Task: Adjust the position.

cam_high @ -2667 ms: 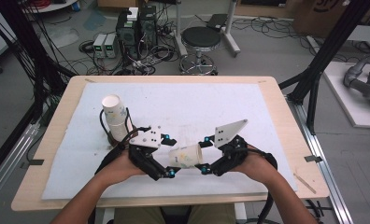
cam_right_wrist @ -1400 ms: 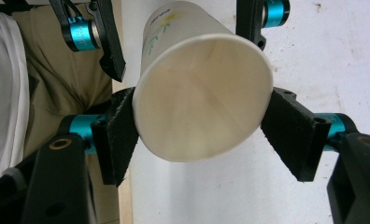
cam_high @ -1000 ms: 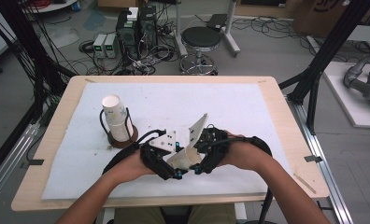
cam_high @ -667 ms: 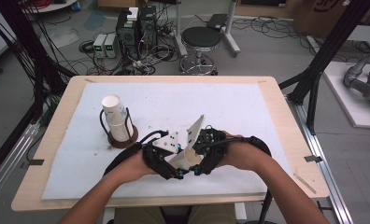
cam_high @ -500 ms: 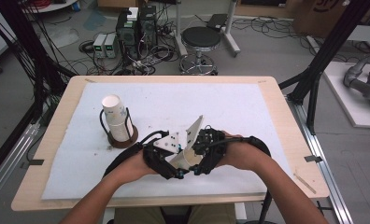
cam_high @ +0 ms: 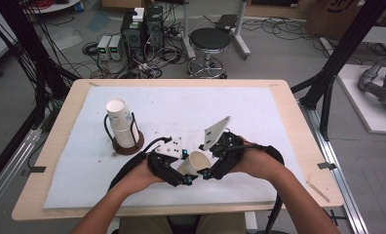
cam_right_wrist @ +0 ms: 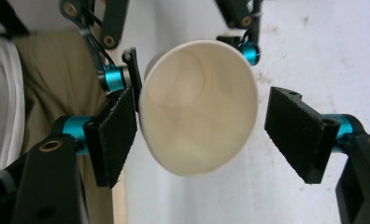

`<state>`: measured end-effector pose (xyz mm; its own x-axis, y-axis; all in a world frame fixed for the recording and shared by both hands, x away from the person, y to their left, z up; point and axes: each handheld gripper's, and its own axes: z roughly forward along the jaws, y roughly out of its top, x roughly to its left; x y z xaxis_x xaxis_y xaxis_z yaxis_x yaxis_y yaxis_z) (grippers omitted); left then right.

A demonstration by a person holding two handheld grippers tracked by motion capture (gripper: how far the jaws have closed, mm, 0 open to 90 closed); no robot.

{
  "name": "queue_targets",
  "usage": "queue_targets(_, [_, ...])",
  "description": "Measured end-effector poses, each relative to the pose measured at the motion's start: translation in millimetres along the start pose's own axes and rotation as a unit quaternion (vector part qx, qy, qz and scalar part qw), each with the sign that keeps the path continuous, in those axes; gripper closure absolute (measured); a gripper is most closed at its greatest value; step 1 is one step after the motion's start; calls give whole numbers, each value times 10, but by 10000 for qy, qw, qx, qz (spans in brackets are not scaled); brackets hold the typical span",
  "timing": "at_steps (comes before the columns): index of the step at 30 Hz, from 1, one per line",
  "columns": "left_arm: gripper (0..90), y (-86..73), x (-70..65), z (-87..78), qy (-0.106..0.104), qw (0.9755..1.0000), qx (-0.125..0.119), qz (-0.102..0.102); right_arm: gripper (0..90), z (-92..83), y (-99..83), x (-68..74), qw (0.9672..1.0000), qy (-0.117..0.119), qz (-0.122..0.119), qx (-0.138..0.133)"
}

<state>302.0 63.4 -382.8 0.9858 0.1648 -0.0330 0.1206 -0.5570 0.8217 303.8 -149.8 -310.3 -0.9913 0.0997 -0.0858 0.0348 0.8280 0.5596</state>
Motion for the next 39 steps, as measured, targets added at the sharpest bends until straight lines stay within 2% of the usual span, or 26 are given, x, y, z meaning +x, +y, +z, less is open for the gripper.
queue_targets(2, [332,-46,17,-6,54,9999,-75,-60,255,-37,-58,-2,9996,-30,103,-246])
queue_targets(5, [331,-116,38,-24,157,9994,-248,-171,251,-105,-163,-1,9973,-205,254,-664])
queue_targets(8, [327,-185,52,-50,292,9980,-476,-305,251,-171,-269,10,9930,-351,421,-1044])
queue_targets(10, [325,-233,62,-78,390,9961,-697,-381,250,-201,-353,20,9897,-481,528,-1245])
queue_targets(11, [326,-258,67,-91,438,9948,-819,-419,245,-209,-404,26,9872,-567,591,-1370])
queue_targets(14, [325,-323,79,-127,575,9909,-1105,-513,223,-221,-589,42,9769,-930,860,-1719])
queue_targets(18, [321,-394,100,-192,814,9833,-1495,-639,223,-210,-877,64,9620,-1227,1223,-2112])
queue_targets(21, [320,-442,128,-234,919,9770,-1762,-767,223,-186,-1096,97,9517,-1461,1452,-2278])
queue_targets(24, [317,-471,147,-257,1027,9728,-1927,-774,218,-159,-1280,124,9424,-1609,1679,-2404])
queue_targets(25, [316,-477,150,-261,1043,9717,-1973,-772,218,-149,-1329,136,9403,-1641,1750,-2415])
queue_targets(30, [316,-478,166,-265,1098,9665,-2211,-704,218,-101,-1523,160,9316,-1834,1992,-2424])
queue_targets(33, [316,-480,181,-276,1147,9623,-2364,-705,218,-82,-1615,160,9280,-1929,2108,-2391])
queue_targets(35, [316,-480,189,-282,1165,9594,-2463,-724,218,-79,-1662,161,9243,-1965,2174,-2445])
queue_targets(39, [316,-485,195,-285,1222,9584,-2499,-642,218,-104,-1696,152,9206,-2050,2199,-2493])
